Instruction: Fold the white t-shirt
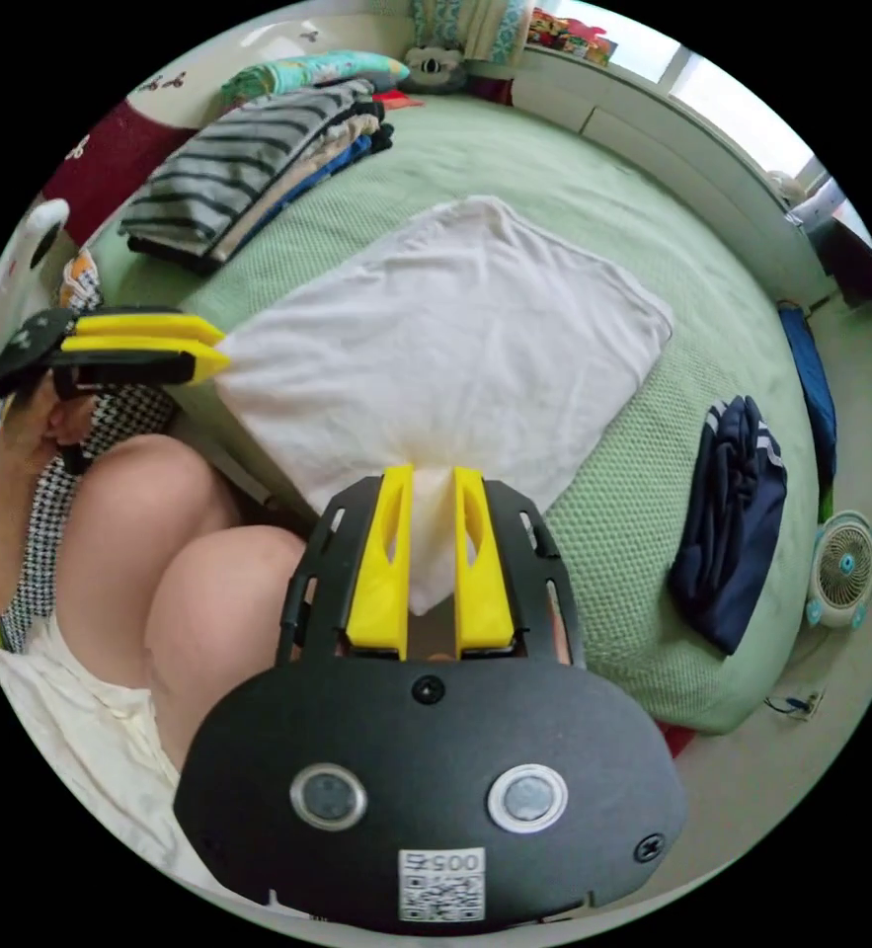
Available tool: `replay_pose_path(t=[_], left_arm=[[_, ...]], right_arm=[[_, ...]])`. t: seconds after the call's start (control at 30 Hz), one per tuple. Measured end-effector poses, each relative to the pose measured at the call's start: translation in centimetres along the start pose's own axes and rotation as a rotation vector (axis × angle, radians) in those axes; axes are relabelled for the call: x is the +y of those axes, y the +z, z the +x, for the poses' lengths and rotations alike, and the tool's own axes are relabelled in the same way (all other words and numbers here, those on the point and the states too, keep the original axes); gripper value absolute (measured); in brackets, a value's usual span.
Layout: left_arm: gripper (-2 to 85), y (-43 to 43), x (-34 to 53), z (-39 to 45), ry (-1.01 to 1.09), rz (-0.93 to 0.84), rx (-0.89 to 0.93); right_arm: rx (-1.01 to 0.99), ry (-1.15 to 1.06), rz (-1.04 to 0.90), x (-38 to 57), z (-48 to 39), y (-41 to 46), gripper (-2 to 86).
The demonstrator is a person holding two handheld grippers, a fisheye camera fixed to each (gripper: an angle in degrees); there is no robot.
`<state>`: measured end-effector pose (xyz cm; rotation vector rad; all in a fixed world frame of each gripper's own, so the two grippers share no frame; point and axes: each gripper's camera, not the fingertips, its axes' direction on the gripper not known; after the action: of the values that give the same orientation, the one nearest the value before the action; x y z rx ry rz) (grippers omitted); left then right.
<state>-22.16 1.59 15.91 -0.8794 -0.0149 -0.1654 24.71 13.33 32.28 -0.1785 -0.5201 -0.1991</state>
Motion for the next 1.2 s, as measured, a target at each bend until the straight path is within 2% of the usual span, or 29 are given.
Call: replay_pose_path(t=[0.07,0.2,0.4,0.57,0.77,0.87,1.03,1.2], left_arm=[[9.0,1.0,0.1,-0.2,-0.003,-0.047,-0.04],[8.7,-0.3,1.2,-0.8,-0.016,-0.024,-0.022],[13.6,-1.9,1.2,-1.4,-0.022,0.055,0.06],[15.0,0.2,0.2,-1.5,-0.024,-0.026,0.095],[12.3,0.2,-0.4,-1.2,-0.009,-0.057,0.026],[10.5,-0.3,-0.6,-1.0,0.018,-0.058,0.019],[6.9,-1.3,-0.9,-1.7,0.03,-0.056,0.104],[6.1,-5.8,1.0,-2.8,0.014,0.038,0.204]], right_arm=[[0.009,0.007,0.033,0.6,-0.3,0.4,3.0],[-0.082,0.034,-0.078,0.1,0.8,0.5,6.0],[-0.144,0.165,0.171,-0.8,7.5,-2.1,16.0],[-0.158,0.323,0.188,-3.9,13.1,0.9,18.8],[-0.226,0.435,0.196,-5.9,15.1,5.3,15.1],[-0.173,0.426,0.221,-6.1,13.3,6.2,10.2],[-0.061,0.335,0.206,-6.2,8.7,6.2,1.5],[-0.063,0.301,0.283,-5.3,6.1,1.5,-0.5]])
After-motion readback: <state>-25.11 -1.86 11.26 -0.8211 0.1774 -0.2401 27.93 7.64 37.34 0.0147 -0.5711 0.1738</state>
